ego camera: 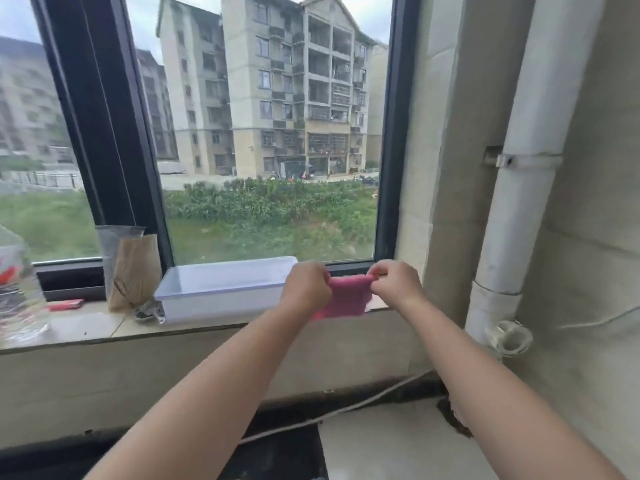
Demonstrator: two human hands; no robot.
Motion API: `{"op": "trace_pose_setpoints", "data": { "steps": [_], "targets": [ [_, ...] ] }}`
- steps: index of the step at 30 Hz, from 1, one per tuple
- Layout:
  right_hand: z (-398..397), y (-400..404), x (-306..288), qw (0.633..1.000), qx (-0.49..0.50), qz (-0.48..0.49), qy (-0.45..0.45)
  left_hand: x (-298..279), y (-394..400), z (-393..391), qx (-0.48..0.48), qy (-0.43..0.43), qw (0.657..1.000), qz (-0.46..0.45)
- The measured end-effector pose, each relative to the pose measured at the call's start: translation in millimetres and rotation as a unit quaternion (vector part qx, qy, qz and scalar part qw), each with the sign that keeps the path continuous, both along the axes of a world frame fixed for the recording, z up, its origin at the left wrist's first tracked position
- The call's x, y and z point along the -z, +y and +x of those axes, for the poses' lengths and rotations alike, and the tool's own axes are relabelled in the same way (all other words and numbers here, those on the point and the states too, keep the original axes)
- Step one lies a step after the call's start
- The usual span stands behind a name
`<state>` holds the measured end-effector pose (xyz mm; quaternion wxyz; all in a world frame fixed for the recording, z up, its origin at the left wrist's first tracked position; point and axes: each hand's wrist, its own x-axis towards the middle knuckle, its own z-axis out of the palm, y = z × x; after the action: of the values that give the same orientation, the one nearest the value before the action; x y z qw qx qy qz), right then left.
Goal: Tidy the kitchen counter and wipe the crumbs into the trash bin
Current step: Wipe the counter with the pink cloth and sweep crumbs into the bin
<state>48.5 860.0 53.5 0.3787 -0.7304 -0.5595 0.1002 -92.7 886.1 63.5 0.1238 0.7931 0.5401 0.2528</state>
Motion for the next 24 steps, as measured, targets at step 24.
{"op": "trace_pose_setpoints", "data": {
  "steps": [24],
  "targets": [
    [46, 24, 69, 0.992, -0.071, -0.044, -0.093, 93, 33, 33, -0.011, 0.207, 0.977, -0.042]
  ]
}}
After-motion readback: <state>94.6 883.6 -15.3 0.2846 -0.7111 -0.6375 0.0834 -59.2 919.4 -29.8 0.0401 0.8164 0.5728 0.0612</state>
